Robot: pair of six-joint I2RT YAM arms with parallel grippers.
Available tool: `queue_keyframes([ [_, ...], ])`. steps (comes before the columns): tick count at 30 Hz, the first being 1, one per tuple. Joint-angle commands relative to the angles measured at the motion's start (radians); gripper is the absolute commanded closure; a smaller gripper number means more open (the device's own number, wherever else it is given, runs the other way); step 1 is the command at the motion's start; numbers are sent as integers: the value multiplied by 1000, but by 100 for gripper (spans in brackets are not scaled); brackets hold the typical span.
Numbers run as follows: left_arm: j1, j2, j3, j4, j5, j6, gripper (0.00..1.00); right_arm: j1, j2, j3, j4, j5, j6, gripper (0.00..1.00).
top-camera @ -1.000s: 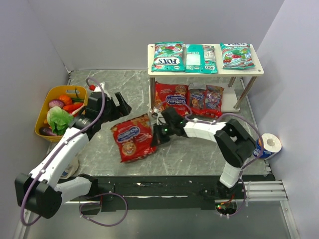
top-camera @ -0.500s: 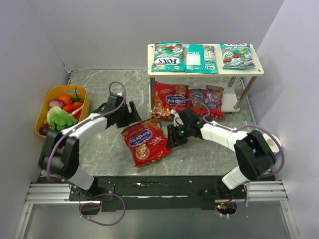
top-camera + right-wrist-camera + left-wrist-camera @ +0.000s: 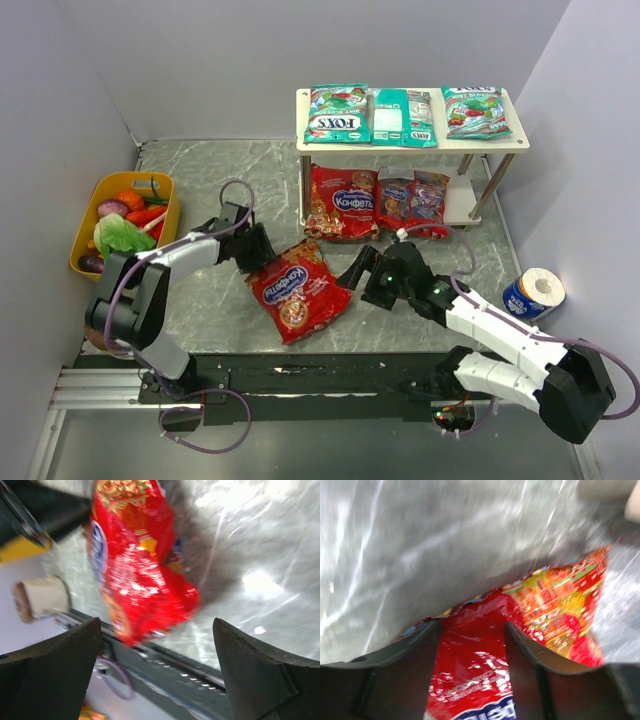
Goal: Place and organize the candy bags onto the shelf
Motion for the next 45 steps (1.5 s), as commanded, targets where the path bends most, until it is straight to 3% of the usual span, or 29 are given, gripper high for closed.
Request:
queue_keyframes([
  [1, -37, -79, -106, -63, 92, -93, 42, 89, 8, 32, -11, 123, 241, 1],
  [8, -53, -214, -287, -3, 138, -171, 45, 232, 120, -17, -3, 182, 345, 0],
  [15, -58, -294, -349, -23, 120, -176, 47, 261, 121, -146, 103, 311, 325, 0],
  [20, -58, -273, -346, -15, 123, -169, 48, 261, 183, -212, 329, 327, 180, 0],
  [26, -58, -264, -350, -6, 127, -163, 49, 292, 314, -261, 636, 275, 167, 2],
  [32, -58, -285, -370, 18, 132, -183, 49, 330, 361, -249, 665, 316, 212, 8],
  [35, -58, -299, -370, 18, 123, -186, 49, 332, 332, -255, 622, 351, 236, 30],
  [38, -58, -310, -358, 12, 111, -188, 49, 333, 263, -281, 591, 396, 262, 61],
  [39, -58, -313, -355, 8, 107, -186, 49, 332, 218, -284, 547, 406, 272, 77],
  [42, -58, -331, -332, 0, 95, -183, 47, 332, 113, -281, 461, 434, 261, 97],
  [45, -58, -359, -286, -12, 66, -159, 47, 323, 3, -261, 392, 459, 224, 100],
])
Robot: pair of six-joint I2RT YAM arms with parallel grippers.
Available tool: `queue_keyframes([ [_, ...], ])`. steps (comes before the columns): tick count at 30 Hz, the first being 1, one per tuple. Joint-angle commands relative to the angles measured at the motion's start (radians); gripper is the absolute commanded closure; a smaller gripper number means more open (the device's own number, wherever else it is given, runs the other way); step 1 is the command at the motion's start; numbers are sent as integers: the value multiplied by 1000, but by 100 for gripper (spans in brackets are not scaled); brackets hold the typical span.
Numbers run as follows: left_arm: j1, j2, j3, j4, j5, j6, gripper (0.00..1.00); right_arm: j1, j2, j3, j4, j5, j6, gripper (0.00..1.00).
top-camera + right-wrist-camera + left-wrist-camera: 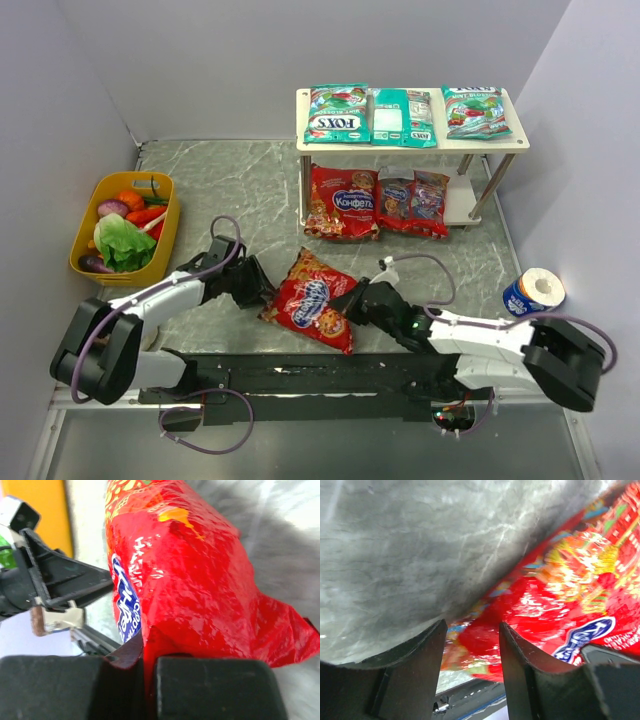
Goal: Place and organize the candy bags onto the shelf
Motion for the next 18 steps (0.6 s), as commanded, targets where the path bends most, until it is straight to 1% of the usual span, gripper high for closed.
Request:
queue_keyframes([
  [1, 0, -50, 88, -64, -74, 29, 46, -15, -158, 3, -207, 103, -47, 100],
  [3, 1, -70, 125, -93, -113, 48, 43, -35, -245, 24, -247, 119, -70, 100],
  [4, 1, -88, 160, -110, -154, 54, 40, -45, -270, 30, -276, 122, -78, 100],
  [5, 3, -99, 179, -139, -177, 58, 34, -55, -299, 45, -281, 125, -85, 100],
  [6, 4, -110, 194, -156, -199, 66, 31, -84, -348, 56, -309, 120, -107, 100],
  [7, 6, -127, 225, -165, -234, 71, 29, -96, -370, 67, -317, 117, -122, 100],
  [8, 9, -134, 237, -185, -248, 75, 24, -110, -390, 96, -345, 113, -144, 100],
  [10, 12, -154, 269, -199, -275, 86, 19, -162, -427, 131, -372, 79, -170, 100],
  [11, 13, -159, 277, -211, -280, 88, 15, -179, -433, 177, -398, 70, -199, 100],
  [13, 15, -170, 291, -219, -289, 95, 13, -219, -439, 232, -431, 41, -227, 100],
  [14, 16, -171, 292, -222, -295, 97, 11, -230, -438, 297, -466, 31, -251, 100],
  [16, 16, -177, 292, -227, -297, 95, 10, -248, -430, 363, -492, 12, -282, 100],
  [18, 19, -179, 288, -225, -297, 94, 10, -269, -419, 464, -538, -1, -314, 100],
])
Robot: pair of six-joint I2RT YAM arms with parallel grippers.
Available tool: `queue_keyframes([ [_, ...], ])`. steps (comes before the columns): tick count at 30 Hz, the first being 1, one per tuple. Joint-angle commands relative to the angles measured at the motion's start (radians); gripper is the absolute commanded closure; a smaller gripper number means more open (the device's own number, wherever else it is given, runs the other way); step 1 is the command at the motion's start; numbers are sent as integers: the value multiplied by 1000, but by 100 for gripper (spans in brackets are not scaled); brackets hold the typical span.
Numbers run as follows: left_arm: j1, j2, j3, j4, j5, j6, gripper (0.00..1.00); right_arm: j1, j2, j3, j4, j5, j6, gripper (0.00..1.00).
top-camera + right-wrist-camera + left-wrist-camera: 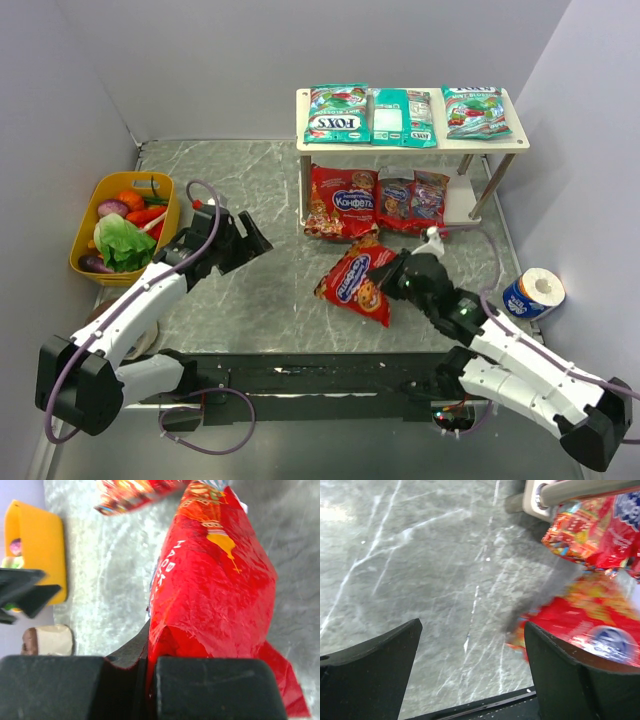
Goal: Place and organize the candy bags onto the shelf
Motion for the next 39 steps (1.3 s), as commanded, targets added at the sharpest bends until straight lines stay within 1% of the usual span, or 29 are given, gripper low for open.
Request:
queue_keyframes([
  [1, 7, -18, 10, -37, -33, 14, 9, -39, -19, 251, 67, -21, -82, 100],
  [2, 10, -20, 8, -36, -31, 12, 9, -48, -11, 311, 53, -29, -99, 100],
  [5, 13, -23, 2, -31, -25, 9, 9, -82, 13, 396, 13, -44, -113, 100],
  [11, 18, -23, 13, -39, -31, 20, 9, -156, 39, 448, 36, -58, -124, 100],
  [16, 24, -13, 24, -40, -27, 24, 9, -263, 93, 439, 104, -78, -116, 100],
  [23, 27, 13, 38, -25, -13, 37, 9, -403, 179, 404, 318, -136, -72, 100],
  [25, 30, 30, 53, -16, -21, 40, 9, -426, 191, 408, 339, -147, -75, 100],
  [27, 33, 49, 68, 1, -19, 35, 9, -467, 208, 408, 397, -153, -68, 100],
  [29, 36, 69, 91, -2, -4, 38, 9, -517, 229, 399, 430, -170, -47, 100],
  [32, 38, 102, 114, 26, 4, 54, 9, -564, 271, 361, 527, -165, -9, 100],
  [33, 39, 121, 123, 32, 13, 55, 9, -596, 288, 348, 555, -170, 10, 100],
  [34, 41, 134, 131, 35, 22, 58, 9, -611, 303, 319, 629, -178, 45, 100],
  [36, 42, 169, 152, 35, 38, 72, 10, -646, 355, 289, 718, -182, 71, 100],
  [37, 42, 178, 157, 41, 53, 77, 10, -657, 372, 261, 804, -179, 83, 100],
  [39, 44, 200, 165, 60, 65, 95, 10, -673, 424, 238, 887, -162, 91, 100],
])
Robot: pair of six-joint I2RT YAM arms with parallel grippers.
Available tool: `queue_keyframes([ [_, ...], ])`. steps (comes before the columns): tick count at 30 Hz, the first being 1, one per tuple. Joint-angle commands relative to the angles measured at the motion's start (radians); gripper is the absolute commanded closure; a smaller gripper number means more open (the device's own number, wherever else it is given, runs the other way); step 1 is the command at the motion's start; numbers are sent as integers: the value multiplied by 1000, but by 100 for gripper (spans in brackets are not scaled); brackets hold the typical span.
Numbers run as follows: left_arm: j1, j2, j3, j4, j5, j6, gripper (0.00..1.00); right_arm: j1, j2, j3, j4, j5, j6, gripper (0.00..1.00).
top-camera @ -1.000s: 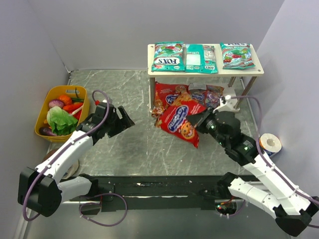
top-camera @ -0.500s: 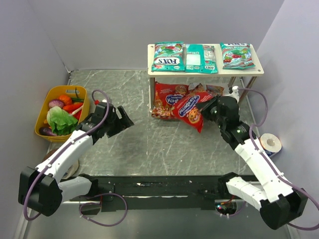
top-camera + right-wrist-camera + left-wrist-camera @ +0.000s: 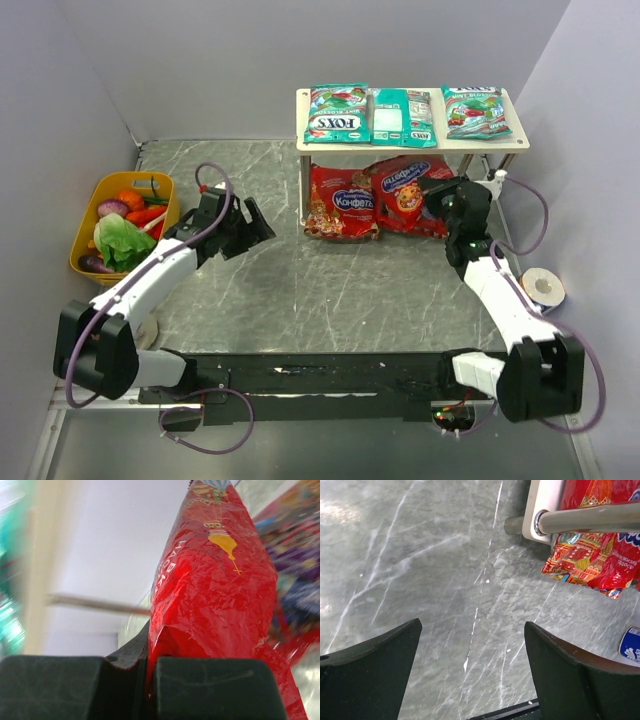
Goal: Place and organize the candy bags onto the shelf
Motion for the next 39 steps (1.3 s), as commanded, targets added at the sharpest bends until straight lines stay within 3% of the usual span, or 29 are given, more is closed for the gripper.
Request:
queue_keyframes([
  [1, 7, 43, 50, 58, 68, 49, 10, -53, 70, -40, 448, 18, 93, 100],
  [5, 10, 65, 53, 99, 109, 92, 10, -90, 146, -68, 613, 35, 110, 100],
  [12, 25, 103, 64, 122, 148, 141, 10, -142, 188, -71, 742, 12, 127, 100],
  [25, 70, 132, 55, 156, 212, 150, 10, -237, 284, -125, 764, 119, 144, 100],
  [32, 81, 138, 59, 151, 209, 147, 10, -252, 320, -184, 582, 188, 237, 100],
  [39, 84, 144, 61, 150, 211, 146, 10, -252, 320, -123, 145, 273, 321, 98],
])
